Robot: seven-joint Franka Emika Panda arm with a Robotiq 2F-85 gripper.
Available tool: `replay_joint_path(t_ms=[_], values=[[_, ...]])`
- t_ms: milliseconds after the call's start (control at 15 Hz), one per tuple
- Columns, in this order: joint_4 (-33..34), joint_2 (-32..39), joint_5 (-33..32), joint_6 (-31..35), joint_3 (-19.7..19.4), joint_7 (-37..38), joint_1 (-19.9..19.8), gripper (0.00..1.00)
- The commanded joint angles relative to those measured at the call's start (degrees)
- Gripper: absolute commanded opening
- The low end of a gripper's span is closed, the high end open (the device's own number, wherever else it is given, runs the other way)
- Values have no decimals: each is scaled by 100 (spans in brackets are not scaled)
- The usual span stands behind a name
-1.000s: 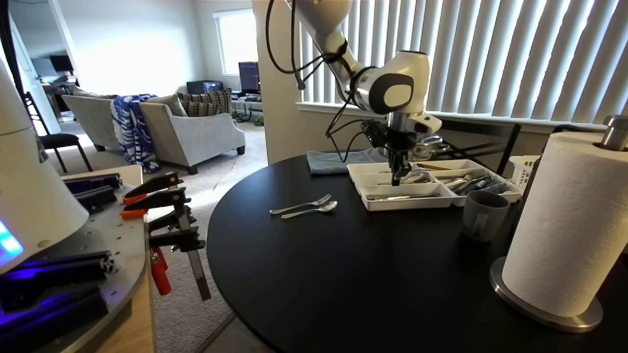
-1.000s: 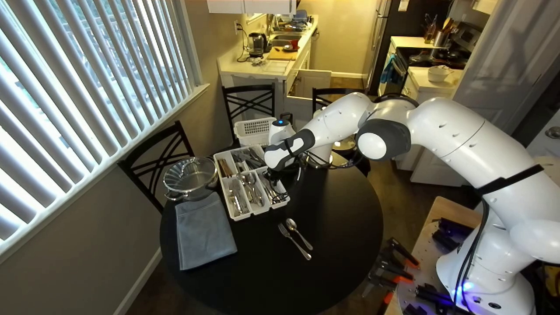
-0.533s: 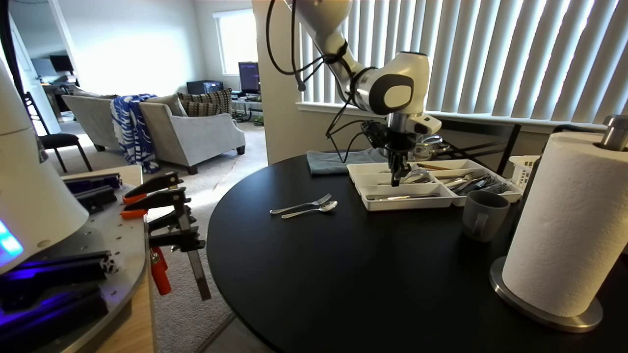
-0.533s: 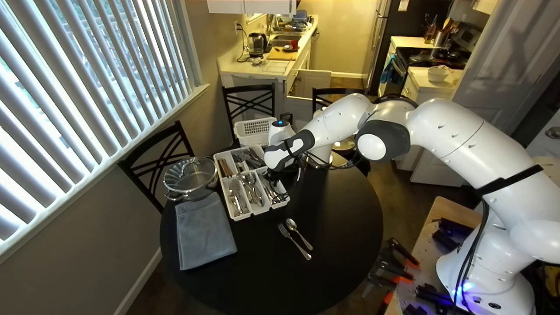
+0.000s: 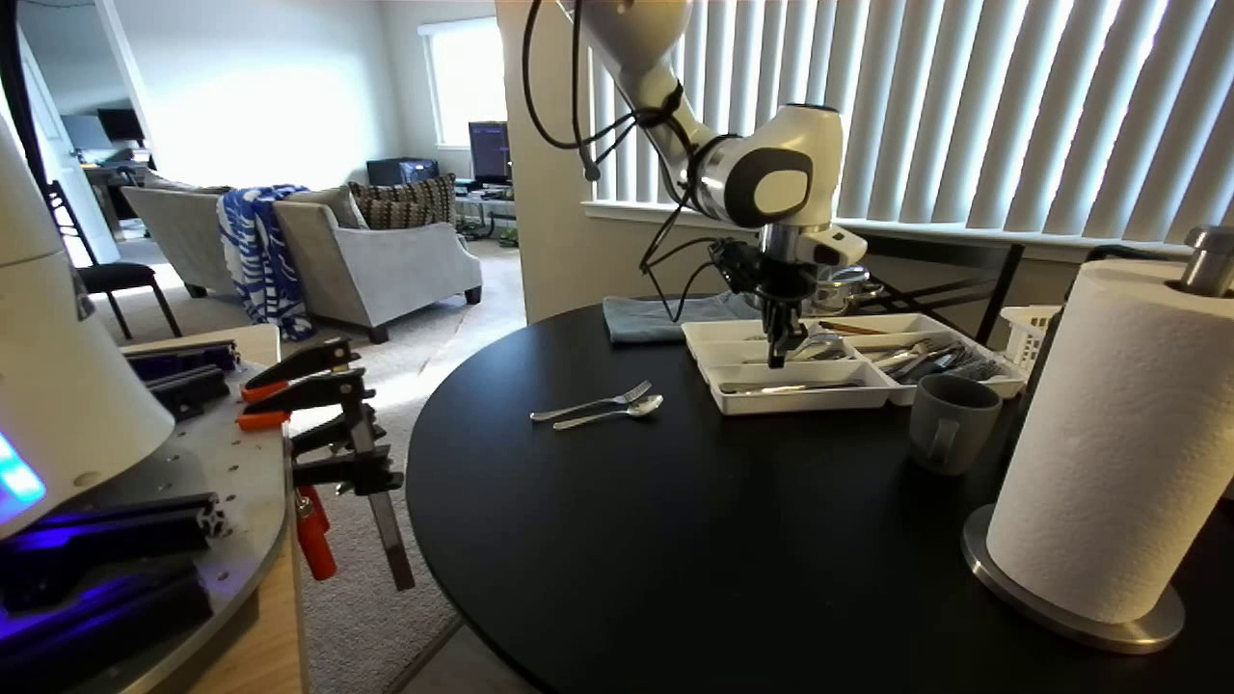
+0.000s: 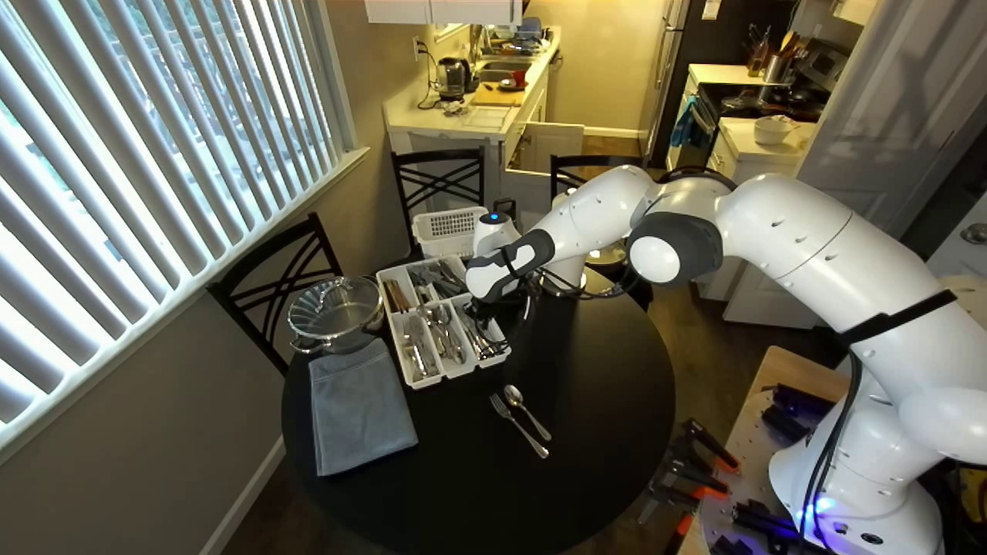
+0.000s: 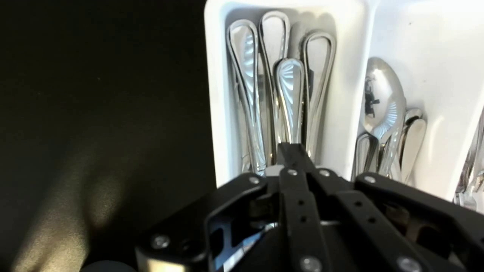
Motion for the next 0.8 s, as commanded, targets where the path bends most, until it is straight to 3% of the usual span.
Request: replay_joint_path(t_ms=[0, 200, 600, 667, 733], values=[[36, 38, 65, 82, -29, -21, 8, 28], [192, 123, 56, 7, -9, -80, -19, 45], [2092, 1493, -66, -1260, -55, 85, -81, 84], [2391, 1698, -56, -1475, -27, 14, -122, 40], [2696, 1885, -53, -1634, -34, 16, -125, 43]])
